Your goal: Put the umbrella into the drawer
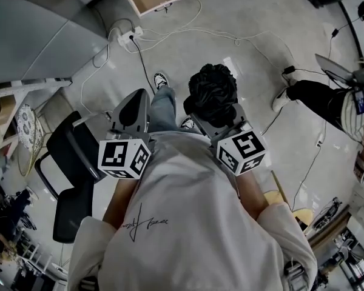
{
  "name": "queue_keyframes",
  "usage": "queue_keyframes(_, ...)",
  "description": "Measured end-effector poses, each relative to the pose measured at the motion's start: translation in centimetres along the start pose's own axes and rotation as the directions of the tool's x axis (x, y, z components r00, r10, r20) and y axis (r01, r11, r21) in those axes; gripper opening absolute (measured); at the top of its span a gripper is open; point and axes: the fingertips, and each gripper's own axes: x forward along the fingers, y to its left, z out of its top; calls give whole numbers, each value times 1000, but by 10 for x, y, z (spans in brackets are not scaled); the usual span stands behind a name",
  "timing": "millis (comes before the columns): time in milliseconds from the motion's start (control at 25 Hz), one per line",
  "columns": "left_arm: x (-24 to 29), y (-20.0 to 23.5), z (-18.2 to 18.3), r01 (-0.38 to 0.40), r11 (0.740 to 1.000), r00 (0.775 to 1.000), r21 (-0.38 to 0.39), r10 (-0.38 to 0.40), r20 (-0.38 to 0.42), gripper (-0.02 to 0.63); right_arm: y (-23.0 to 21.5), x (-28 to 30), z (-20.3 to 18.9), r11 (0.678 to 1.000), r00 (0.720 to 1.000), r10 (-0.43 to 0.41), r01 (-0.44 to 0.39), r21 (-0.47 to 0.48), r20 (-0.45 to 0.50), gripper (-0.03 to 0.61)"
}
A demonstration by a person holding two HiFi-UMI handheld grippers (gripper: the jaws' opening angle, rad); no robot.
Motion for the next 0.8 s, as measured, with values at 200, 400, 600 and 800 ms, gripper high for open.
queue_keyframes(200,36,26,33,9,1000,1000,-8,-9,-4,17,-14,39,33,1000,1000,4,-4,0,-14,287)
queue_keyframes(400,64,54,69,24,1000,1000,-12,-24,3,17,-21,77,69,1000,1000,11,-11,-2,-19,287)
queue_keyframes(600,90,84,101,30,999,999,-12,-30,21,17,-25,117,103,999,1000,23,-24,-21,-18,287)
queue_keyframes(800,110,115,126,40,999,998,-19,-39,49,17,-27,156,131,999,999,29,-30,-44,-18,287)
